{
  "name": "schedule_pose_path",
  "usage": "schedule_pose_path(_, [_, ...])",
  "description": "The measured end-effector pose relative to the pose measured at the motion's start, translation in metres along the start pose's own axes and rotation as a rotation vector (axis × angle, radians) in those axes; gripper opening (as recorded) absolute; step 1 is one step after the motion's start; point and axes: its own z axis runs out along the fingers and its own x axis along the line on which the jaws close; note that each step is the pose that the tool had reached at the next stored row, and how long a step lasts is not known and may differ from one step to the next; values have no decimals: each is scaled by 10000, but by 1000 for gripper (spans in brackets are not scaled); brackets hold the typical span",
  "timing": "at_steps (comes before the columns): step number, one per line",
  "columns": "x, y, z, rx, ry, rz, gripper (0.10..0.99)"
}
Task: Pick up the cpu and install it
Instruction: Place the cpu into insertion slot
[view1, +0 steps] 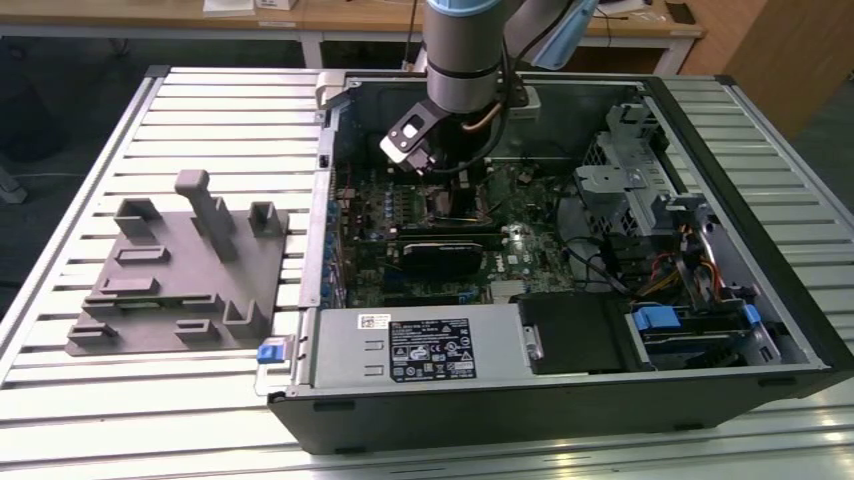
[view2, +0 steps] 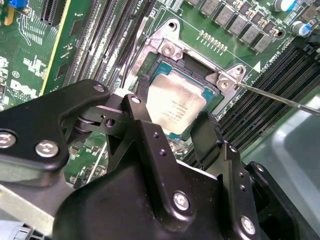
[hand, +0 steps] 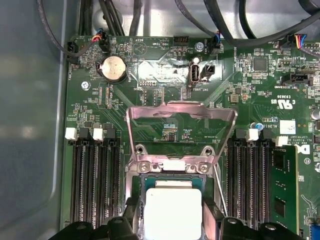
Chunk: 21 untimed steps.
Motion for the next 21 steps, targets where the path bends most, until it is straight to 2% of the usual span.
schedule_pose_path(7, [1,8,-133,2,0,0,612])
schedule_pose_path(9, [1,11,-148,7,0,0,600])
schedule_pose_path(12, [1,15,-169,17,0,0,416])
schedule_pose_path(13, [1,17,-177,22,0,-1,416])
schedule_pose_path(15, [1,20,-190,32,0,0,298])
schedule_pose_path(16, [1,23,-195,36,0,0,298])
schedule_pose_path(18, [2,28,-201,46,1,0,180])
schedule_pose_path(19, [2,29,-205,52,-1,0,180])
schedule_pose_path(20, [2,32,-209,59,-1,0,122])
schedule_pose_path(21, [1,32,-214,64,-2,1,106])
